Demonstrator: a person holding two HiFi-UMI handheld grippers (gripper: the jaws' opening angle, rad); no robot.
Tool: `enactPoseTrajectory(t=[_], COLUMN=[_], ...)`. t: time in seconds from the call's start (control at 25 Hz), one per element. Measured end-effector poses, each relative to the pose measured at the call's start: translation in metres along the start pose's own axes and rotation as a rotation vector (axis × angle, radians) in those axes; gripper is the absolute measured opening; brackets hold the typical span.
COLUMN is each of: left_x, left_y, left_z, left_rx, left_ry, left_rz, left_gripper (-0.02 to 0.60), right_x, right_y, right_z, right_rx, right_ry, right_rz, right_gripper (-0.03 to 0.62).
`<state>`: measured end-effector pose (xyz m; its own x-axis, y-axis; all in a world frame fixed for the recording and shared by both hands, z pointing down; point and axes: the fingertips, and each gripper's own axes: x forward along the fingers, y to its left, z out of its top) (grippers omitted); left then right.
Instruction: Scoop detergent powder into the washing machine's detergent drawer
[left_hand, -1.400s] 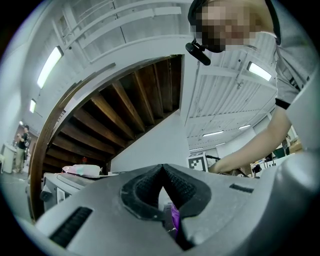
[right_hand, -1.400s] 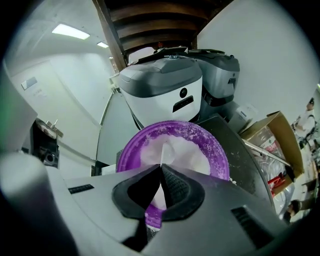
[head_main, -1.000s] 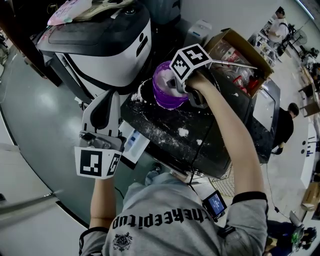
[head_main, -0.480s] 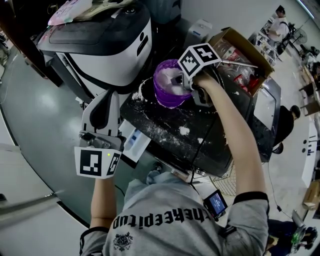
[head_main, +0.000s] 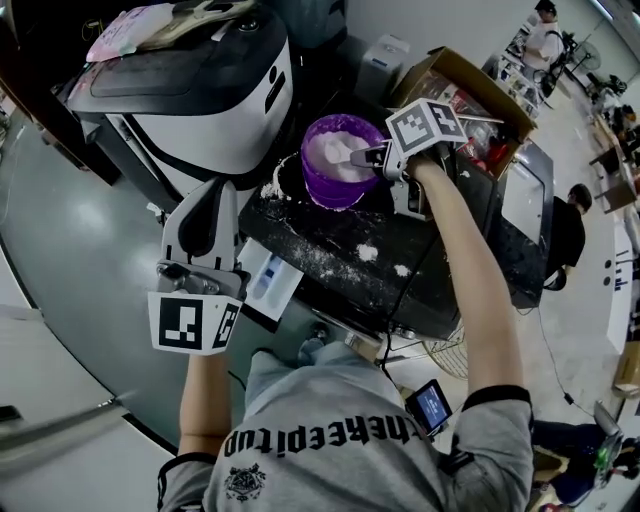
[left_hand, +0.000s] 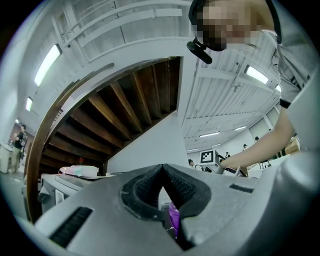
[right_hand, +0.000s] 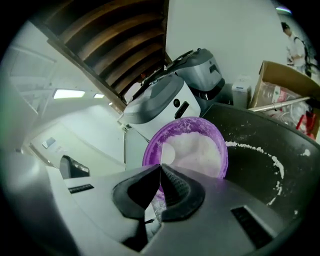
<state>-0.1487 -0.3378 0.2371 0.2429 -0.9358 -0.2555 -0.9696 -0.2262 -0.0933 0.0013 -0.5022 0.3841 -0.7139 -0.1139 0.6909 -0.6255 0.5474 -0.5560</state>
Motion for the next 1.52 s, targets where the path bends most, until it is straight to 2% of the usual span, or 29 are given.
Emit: enactPoseTrajectory(t=[0.32,0.48,0.72,0.92,1.52], left_x=[-0.002,-0.006,-0.015,-0.024,-0.057], left_y=[-0.001,-0.001,-0.001,0.001,0.008], left_z=[0.011,0.013,0.018,0.021,0.026], left_rx=[-0.019,-0.035,-0.056,-0.069,-0.105], left_ry=[-0.012,-0.02,-0.032,-0.04,-0.047], left_rz=[-0.083,-0.124,-0.184,-0.23,-0.331], left_gripper=[0.003,0.003,0.003,0.003,0.003], right_x=[-0.03,-0.036,-0.041,-0.043,-0.039], right_y=[0.014,0.027,0.029,0.063,0.112], right_z=[-0.014,-0.026,-0.047,-0.055,-0.103], right_rx=[0.14,0.171,0.178,0.176,0.197], right_ry=[-0.198,-0.264,-0.335,-0.398,-0.504], right_rz=[0.055,0.056,-0.028,-0.025,-0.107], right_gripper=[0.006,0.006,0.006,0.006,0.006])
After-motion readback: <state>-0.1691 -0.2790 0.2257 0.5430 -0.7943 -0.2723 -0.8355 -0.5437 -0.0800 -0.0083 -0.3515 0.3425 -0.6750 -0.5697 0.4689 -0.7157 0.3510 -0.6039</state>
